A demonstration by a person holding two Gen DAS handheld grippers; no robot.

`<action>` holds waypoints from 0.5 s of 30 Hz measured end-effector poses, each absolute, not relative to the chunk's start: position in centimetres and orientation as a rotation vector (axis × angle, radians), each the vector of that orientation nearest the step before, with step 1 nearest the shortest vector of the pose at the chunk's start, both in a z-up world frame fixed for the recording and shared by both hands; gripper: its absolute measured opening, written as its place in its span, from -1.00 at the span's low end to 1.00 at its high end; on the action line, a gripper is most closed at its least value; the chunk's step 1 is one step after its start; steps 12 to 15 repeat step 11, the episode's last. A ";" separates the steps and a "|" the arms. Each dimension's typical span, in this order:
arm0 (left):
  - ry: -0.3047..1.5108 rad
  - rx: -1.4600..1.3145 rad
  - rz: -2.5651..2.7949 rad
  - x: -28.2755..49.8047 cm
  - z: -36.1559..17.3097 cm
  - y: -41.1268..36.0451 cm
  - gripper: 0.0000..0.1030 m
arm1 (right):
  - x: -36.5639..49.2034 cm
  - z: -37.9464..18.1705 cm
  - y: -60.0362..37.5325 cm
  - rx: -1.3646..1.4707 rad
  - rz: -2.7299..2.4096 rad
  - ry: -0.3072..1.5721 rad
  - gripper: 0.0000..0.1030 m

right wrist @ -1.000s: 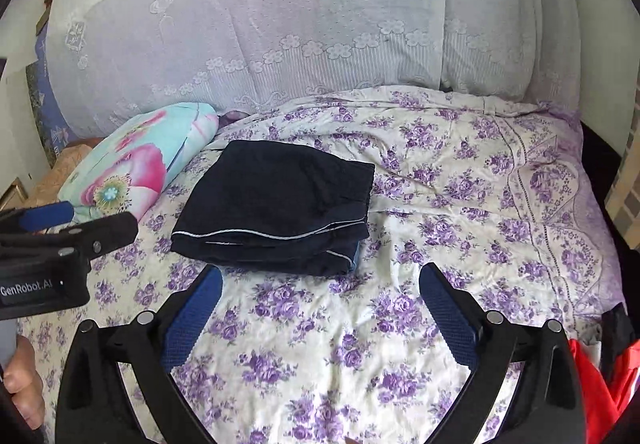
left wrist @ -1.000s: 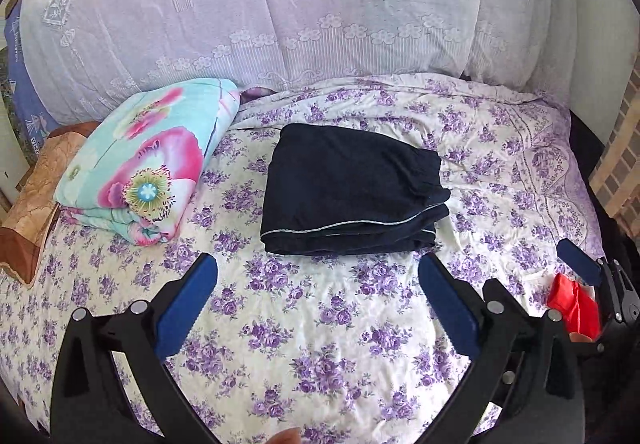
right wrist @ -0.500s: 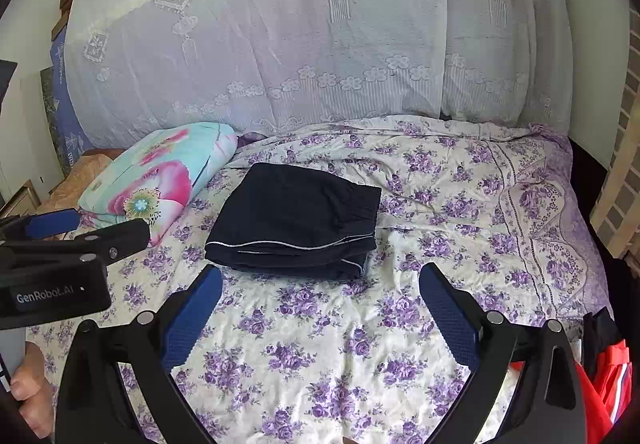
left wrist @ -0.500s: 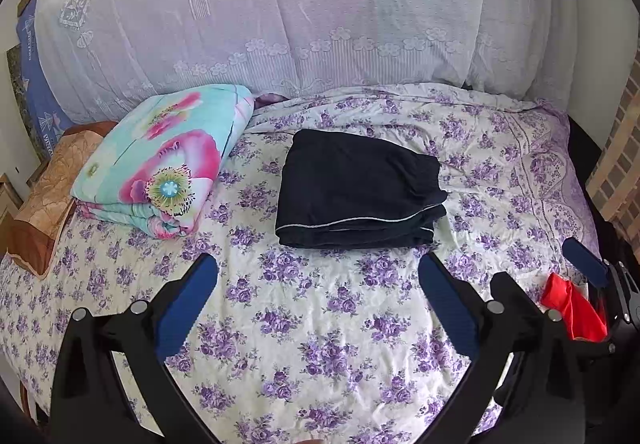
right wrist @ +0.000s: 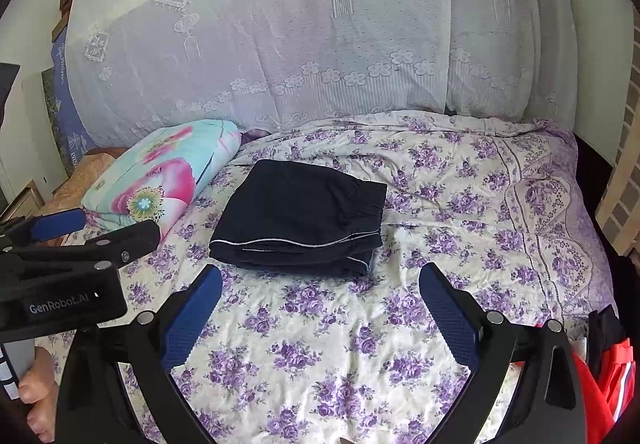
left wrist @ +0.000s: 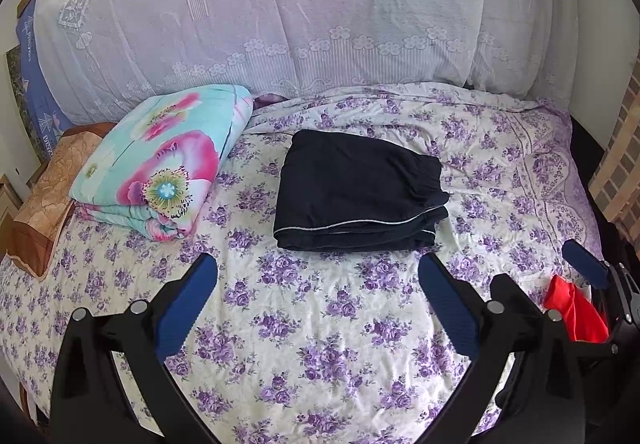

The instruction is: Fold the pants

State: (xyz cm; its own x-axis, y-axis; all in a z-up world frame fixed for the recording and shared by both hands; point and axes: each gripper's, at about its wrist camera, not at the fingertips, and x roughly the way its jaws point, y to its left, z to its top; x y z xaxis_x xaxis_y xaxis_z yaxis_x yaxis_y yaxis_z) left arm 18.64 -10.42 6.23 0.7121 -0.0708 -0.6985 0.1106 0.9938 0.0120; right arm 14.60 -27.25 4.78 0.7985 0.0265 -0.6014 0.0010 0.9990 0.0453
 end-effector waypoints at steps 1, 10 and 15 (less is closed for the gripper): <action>0.769 0.056 -0.097 18.7 6.2 -10.5 0.91 | 14.7 4.7 -27.4 0.049 0.013 0.647 0.93; 0.772 0.055 -0.071 18.8 6.1 -10.5 0.91 | 14.9 4.4 -27.8 0.067 0.014 0.657 0.93; 0.774 0.055 -0.073 18.7 6.1 -10.5 0.91 | 14.9 4.4 -27.8 0.068 0.014 0.657 0.93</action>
